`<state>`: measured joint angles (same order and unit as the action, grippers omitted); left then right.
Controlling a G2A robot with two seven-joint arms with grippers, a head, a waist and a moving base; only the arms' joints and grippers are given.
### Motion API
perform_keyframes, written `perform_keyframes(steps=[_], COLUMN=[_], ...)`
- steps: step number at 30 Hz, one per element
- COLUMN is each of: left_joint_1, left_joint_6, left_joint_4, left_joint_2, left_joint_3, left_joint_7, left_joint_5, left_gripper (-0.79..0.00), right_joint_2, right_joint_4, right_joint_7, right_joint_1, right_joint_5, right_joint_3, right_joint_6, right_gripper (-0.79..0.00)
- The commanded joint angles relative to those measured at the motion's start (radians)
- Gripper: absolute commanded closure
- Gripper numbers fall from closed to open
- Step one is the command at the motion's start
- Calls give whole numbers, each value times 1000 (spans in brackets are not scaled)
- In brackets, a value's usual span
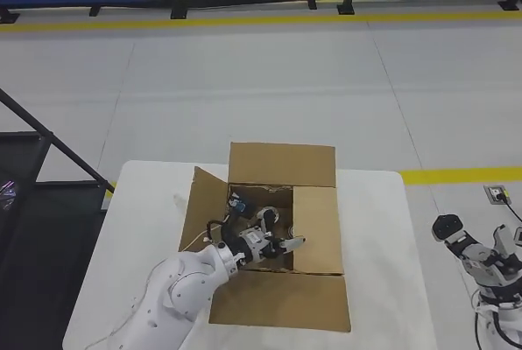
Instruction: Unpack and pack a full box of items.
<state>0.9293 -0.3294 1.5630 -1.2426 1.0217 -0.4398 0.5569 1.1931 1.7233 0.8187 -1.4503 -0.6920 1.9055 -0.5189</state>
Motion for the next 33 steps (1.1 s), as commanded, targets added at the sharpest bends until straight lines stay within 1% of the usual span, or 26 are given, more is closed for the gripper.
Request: perform_keyframes(steps=[1, 3, 5, 10, 14, 16, 26, 28, 30, 33], left_joint_1=[-25, -41, -53, -80, -102, -115, -115, -104, -101, -107], left_joint_6=[6, 2, -25, -68, -56, -57, -57, -36, -8, 14], left_joint_4=[-43, -72, -97, -147, -187, -192, -192, -191, -185, -199], left_joint_2=[-7, -12, -16, -21, -30, -32, -32, -33, -34, -40], left_joint_3=[-10, -19, -27, -43, -61, -68, -68, -67, -70, -85], left_joint_7=[-23, -54, -97, -172, -205, -211, -211, -200, -215, -238], left_joint_5=[-68, -118, -192, -265, -333, -310, -310, -323, -340, -370], left_gripper=[-785, -785, -785, -785, -785, -785, -785, -785, -785, -785], right_joint_2=[-1, -2, -4, -6, -8, -9, -9, -9, -9, -9], right_joint_4=[0, -3, -2, 14, 16, 14, 15, 15, 15, 21], right_joint_7=[-1, -1, -4, -17, -24, -29, -43, -43, -43, -67], right_joint_1=[-3, -3, 4, 19, 31, 38, 40, 40, 40, 41], right_joint_5=[-2, 3, 19, 48, 60, 68, 85, 85, 85, 78], right_joint_3=[3, 4, 3, -9, -21, -28, -31, -31, -31, -34], right_joint_6=[-1, 2, 13, 31, 41, 48, 53, 53, 53, 71], right_gripper=[-785, -785, -785, -785, -785, -785, -785, -785, -785, -785])
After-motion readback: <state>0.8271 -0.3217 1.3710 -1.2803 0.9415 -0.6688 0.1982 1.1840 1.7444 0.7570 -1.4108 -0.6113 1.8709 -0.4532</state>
